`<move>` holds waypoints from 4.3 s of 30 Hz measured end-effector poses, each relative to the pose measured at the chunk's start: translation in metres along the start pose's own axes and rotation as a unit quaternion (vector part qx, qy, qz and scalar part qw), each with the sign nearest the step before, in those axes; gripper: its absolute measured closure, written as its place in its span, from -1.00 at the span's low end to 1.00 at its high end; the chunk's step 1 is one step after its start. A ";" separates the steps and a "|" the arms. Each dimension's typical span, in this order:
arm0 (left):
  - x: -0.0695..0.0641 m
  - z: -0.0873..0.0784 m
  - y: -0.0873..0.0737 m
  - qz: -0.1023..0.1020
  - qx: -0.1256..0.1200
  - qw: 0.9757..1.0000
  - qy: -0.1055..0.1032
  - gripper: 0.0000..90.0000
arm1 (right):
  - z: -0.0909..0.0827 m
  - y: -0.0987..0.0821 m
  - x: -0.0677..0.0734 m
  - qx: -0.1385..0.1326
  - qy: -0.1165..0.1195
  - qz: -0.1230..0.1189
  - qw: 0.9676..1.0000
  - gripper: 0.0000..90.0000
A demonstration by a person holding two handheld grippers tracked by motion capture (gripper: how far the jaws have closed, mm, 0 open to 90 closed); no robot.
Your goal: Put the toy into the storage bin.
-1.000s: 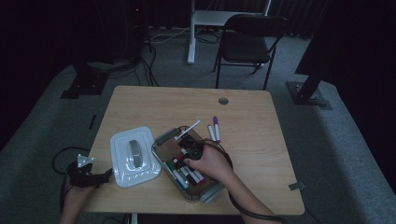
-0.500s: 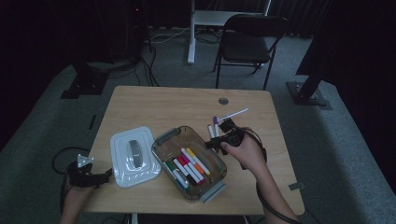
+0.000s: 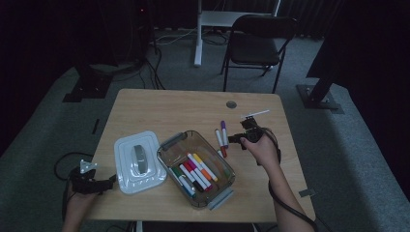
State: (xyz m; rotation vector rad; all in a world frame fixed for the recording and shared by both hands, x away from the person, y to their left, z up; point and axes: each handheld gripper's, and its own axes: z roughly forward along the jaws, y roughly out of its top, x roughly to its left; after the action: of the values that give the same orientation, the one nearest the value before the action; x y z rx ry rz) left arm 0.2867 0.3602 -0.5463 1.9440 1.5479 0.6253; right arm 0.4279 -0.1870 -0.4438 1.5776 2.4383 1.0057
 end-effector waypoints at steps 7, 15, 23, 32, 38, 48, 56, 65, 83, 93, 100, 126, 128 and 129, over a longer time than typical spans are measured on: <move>0.000 0.000 0.000 0.000 0.000 1.000 0.000 -0.99 | 0.030 0.011 -0.019 -0.002 -0.028 0.021 0.999 0.22; 0.000 0.000 0.000 0.000 0.000 1.000 0.000 -0.99 | 0.066 0.026 -0.025 0.025 -0.039 0.020 0.999 0.13; 0.000 0.000 0.000 0.000 0.000 1.000 0.000 -0.99 | 0.088 0.037 -0.033 0.033 -0.064 0.052 0.996 0.28; 0.000 0.000 0.000 0.000 0.000 1.000 0.000 -0.99 | 0.102 0.036 -0.036 0.058 -0.074 0.052 0.994 0.46; 0.000 0.000 0.000 0.000 0.000 1.000 0.000 -0.99 | 0.102 0.035 -0.037 0.052 -0.089 0.055 0.993 0.55; 0.000 0.000 0.000 0.000 0.000 1.000 0.000 -0.99 | 0.095 0.033 -0.039 0.064 -0.096 0.070 0.991 0.70; 0.000 0.000 0.000 0.000 0.000 1.000 0.000 -0.99 | 0.072 0.028 -0.046 0.051 -0.088 0.080 0.992 0.70; 0.000 0.000 0.000 0.000 0.000 1.000 0.000 -0.99 | 0.046 0.018 -0.045 0.030 -0.065 0.090 0.993 0.70; 0.000 0.000 0.000 0.000 0.000 1.000 0.000 -0.98 | -0.005 0.006 -0.027 -0.010 -0.005 0.095 0.995 0.70; 0.000 0.000 0.000 0.000 0.000 1.000 0.000 -0.99 | -0.032 0.008 0.004 -0.029 0.012 0.062 0.998 0.70; 0.000 0.000 0.000 0.000 0.000 1.000 0.000 -0.99 | -0.041 0.013 0.030 -0.034 0.039 0.038 0.998 0.70; 0.000 0.000 0.000 0.000 0.000 1.000 0.000 -0.98 | -0.012 -0.004 0.137 0.029 0.122 -0.069 0.990 0.70; 0.000 0.000 0.000 0.000 -0.001 1.000 0.000 -0.99 | -0.005 -0.006 0.145 0.037 0.124 -0.077 0.989 0.70; 0.000 0.000 0.000 0.000 0.000 1.000 0.000 -0.98 | -0.002 -0.006 0.148 0.048 0.130 -0.079 0.987 0.70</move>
State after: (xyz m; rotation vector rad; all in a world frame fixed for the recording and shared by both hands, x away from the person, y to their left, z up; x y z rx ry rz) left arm 0.2867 0.3602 -0.5463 1.9440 1.5470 0.6269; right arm 0.3527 -0.0659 -0.4044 1.3228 2.7709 1.1477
